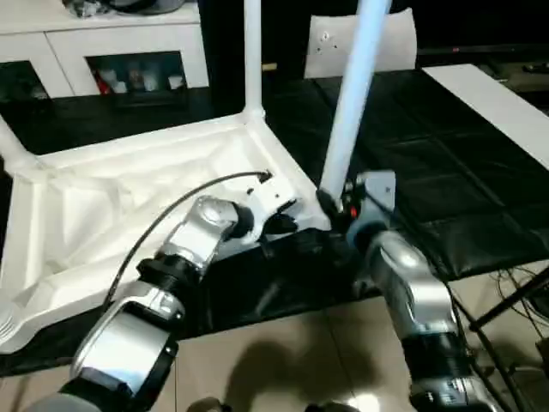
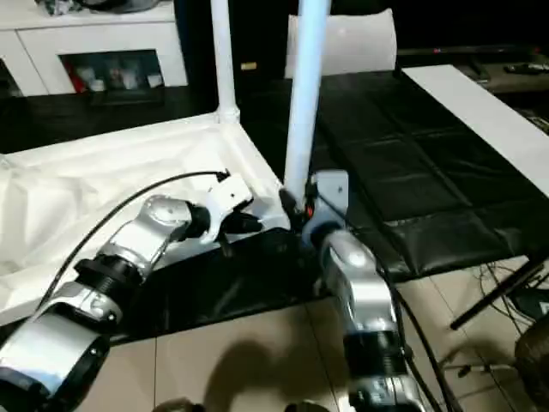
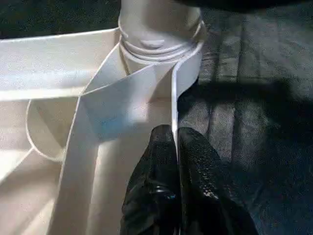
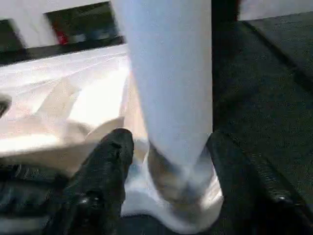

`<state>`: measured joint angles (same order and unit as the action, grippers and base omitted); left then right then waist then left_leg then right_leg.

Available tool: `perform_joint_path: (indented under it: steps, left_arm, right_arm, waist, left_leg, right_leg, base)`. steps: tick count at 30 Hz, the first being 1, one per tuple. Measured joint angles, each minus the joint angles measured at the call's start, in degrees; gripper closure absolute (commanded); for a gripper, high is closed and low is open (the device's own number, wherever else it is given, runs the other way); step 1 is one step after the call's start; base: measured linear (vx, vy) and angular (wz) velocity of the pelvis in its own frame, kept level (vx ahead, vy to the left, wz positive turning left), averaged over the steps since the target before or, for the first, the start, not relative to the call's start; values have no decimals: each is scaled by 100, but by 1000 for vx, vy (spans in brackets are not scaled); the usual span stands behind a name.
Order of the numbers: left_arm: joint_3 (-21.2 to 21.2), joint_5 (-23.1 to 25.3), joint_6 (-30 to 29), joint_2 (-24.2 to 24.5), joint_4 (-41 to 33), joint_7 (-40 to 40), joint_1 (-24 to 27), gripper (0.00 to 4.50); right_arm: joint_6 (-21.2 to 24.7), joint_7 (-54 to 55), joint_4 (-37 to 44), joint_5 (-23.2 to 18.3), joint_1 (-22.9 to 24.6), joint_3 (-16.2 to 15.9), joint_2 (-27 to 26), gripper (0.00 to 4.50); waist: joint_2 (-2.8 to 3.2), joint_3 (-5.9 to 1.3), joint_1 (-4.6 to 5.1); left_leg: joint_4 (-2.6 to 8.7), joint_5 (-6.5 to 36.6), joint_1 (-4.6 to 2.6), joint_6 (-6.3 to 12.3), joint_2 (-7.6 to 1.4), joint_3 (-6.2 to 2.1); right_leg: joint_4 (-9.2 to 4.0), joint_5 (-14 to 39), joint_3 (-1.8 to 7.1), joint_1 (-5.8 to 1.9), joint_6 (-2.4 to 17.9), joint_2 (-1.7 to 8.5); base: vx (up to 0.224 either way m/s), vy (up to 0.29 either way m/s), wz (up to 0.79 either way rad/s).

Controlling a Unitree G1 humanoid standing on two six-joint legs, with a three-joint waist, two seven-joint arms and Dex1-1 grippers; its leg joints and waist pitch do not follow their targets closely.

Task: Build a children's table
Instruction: Rotate leg to tighten

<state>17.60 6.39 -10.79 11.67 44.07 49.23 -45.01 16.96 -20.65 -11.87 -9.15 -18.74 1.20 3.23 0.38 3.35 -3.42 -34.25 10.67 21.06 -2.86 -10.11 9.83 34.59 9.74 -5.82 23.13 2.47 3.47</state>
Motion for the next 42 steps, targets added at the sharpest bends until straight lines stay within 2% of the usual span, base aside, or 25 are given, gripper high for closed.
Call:
perform_joint_path:
  steps: [2, 4, 6, 9, 13, 16, 19, 21, 23, 27, 29, 32, 36, 42]
  left_arm:
    - [79, -2, 318, 135, 5, 243, 43, 450]
    - [151, -43, 831, 401, 9, 834, 140, 450]
    - [157, -61, 1017, 569, 14, 1150, 192, 450]
    - [298, -35, 1338, 865, 18, 1755, 179, 450]
    - [516, -143, 1771, 1088, 16, 2808, 165, 450]
    - [592, -171, 1929, 1160, 17, 3240, 147, 450]
    - [689, -171, 2005, 1184, 17, 3561, 96, 450]
    - [743, -166, 2053, 1197, 17, 3698, 41, 450]
    - [792, -165, 2083, 1194, 17, 3792, 14, 450]
    - [806, -171, 2128, 1195, 17, 4035, 12, 450]
    - [808, -171, 2132, 1196, 17, 4106, 12, 450]
    - [811, -185, 2155, 1197, 17, 4149, 12, 450]
    - [807, -217, 2105, 1196, 17, 4171, 13, 450]
    - [694, -258, 1633, 1071, 3, 4055, 56, 450]
  right_arm:
    - [-67, -493, 55, -113, 105, -107, 317, 143]
    - [-149, -1300, 158, -267, 164, -159, 948, 126]
    - [-151, -1786, 262, -346, 168, -97, 1334, 107]
    - [-153, -2681, 418, -421, 170, -283, 1742, 88]
    - [-144, -4063, 508, -505, 171, -839, 2503, 88]
    - [-131, -4617, 497, -609, 61, -1064, 2642, 88]
    - [-132, -5011, 402, -617, -82, -1230, 2670, 122]
    - [-129, -5162, 349, -609, -160, -1296, 2667, 125]
    - [-127, -5281, 308, -608, -185, -1357, 2639, 159]
    - [-105, -5553, 141, -610, -359, -1569, 2646, 177]
    - [-92, -5637, 131, -611, -404, -1619, 2651, 203]
    - [-73, -5680, 95, -623, -417, -1619, 2642, 236]
    - [80, -5673, 97, -684, -406, -1583, 2606, 250]
    - [518, -5162, 589, -893, 88, -1265, 2456, 255]
  waist:
    - [2, 1, 2]
    - [2, 1, -20]
    - [0, 0, -42]
    - [0, 0, -95]
    - [-7, -1, -287]
    - [-8, -2, -353]
    - [-10, -3, -388]
    - [-10, -3, -424]
    - [-11, -3, -477]
    - [-11, -3, -504]
    - [-16, -5, -518]
    - [-16, -5, -529]
    - [-17, -5, -531]
    - [-15, -6, -598]
  left_leg:
    - [0, 0, 1, 0, -2, 0]
    - [3, -2, 2, 3, -2, 0]
    - [2, -7, -1, 9, -6, 0]
    - [0, -5, -9, 4, -7, 0]
    - [-11, -4, -8, 4, -5, -1]
    - [-20, -3, -7, 2, -4, -1]
    - [-21, -3, -9, -1, -4, -1]
    - [-21, -4, -9, -2, -4, -1]
    - [-21, -5, -10, -2, -5, -1]
    - [-21, -4, -6, -2, -4, -1]
    - [-20, -4, -6, -2, -4, 0]
    - [-20, -4, -5, -2, -4, 0]
    - [-19, -4, -5, -2, -4, 0]
    - [-16, -4, -9, -3, -5, -1]
  right_leg:
    - [-1, -1, -1, 1, -1, -2]
    - [-6, -1, -1, -1, -4, -2]
    - [-5, -3, -4, -4, -2, -4]
    - [-4, 5, -6, -18, -17, -5]
    - [-11, 13, -3, -26, -34, -2]
    - [-10, 8, -3, -29, -27, 1]
    - [-10, 8, -3, -31, -33, 1]
    - [-10, 7, -3, -31, -34, 1]
    - [-9, 7, -3, -32, -36, 2]
    - [-10, 7, -3, -32, -36, 3]
    - [-9, 7, -3, -31, -35, 3]
    - [-9, 7, -3, -31, -36, 3]
    - [-9, 8, -3, -30, -37, 3]
    - [-6, 8, -3, -31, -38, 3]
  base:
    - [0, 0, 0]
    - [0, 0, 0]
    - [0, 0, 0]
    - [0, 0, 0]
    - [0, 0, 0]
    - [0, 0, 0]
    - [0, 0, 0]
    - [0, 0, 0]
    - [0, 0, 0]
    - [0, 0, 0]
    - [0, 0, 0]
    - [0, 0, 0]
    - [0, 0, 0]
    - [0, 0, 0]
